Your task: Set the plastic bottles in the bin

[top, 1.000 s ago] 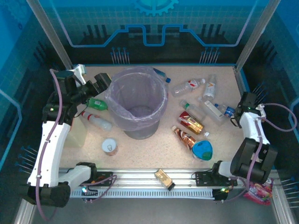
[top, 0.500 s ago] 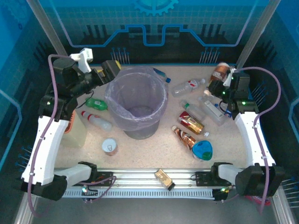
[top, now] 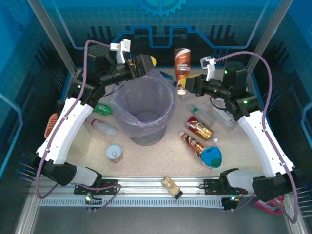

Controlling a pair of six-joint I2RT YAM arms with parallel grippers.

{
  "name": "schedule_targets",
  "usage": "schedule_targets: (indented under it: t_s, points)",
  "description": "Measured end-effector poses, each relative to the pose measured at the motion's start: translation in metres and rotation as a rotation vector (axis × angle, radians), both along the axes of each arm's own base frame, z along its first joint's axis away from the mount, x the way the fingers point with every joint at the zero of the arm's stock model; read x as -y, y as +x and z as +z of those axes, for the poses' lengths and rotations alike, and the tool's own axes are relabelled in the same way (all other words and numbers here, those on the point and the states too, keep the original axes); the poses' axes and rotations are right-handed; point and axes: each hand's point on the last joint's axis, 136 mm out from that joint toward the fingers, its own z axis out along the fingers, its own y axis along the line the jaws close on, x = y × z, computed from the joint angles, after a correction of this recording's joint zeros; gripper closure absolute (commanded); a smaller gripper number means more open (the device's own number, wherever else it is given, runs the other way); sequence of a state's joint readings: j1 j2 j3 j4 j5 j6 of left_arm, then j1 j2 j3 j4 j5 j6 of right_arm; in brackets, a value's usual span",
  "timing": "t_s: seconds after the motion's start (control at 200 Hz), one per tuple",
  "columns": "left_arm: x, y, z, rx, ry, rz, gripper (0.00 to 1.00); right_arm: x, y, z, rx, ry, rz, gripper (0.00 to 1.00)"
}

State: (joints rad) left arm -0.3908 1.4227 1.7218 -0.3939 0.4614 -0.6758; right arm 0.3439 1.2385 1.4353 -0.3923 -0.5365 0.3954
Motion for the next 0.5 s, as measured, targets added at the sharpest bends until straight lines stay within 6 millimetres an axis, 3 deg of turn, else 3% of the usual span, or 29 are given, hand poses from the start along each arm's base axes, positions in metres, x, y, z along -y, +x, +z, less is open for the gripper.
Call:
schedule_targets:
  t_s: [0.15,0.29,0.5]
  points:
    - [0.011,0.001,0.005,0.029,-0.019,-0.021,0.01,-0.036,-0.015,0.001,-0.006,0.016,0.125,0.71]
    - [0.014,0.006,0.009,0.037,-0.042,-0.021,0.1,-0.065,-0.023,-0.007,-0.034,0.02,0.209,0.71]
    - [0.014,0.012,0.003,0.02,-0.046,-0.002,0.24,-0.079,-0.025,-0.002,-0.019,0.053,0.25,0.72]
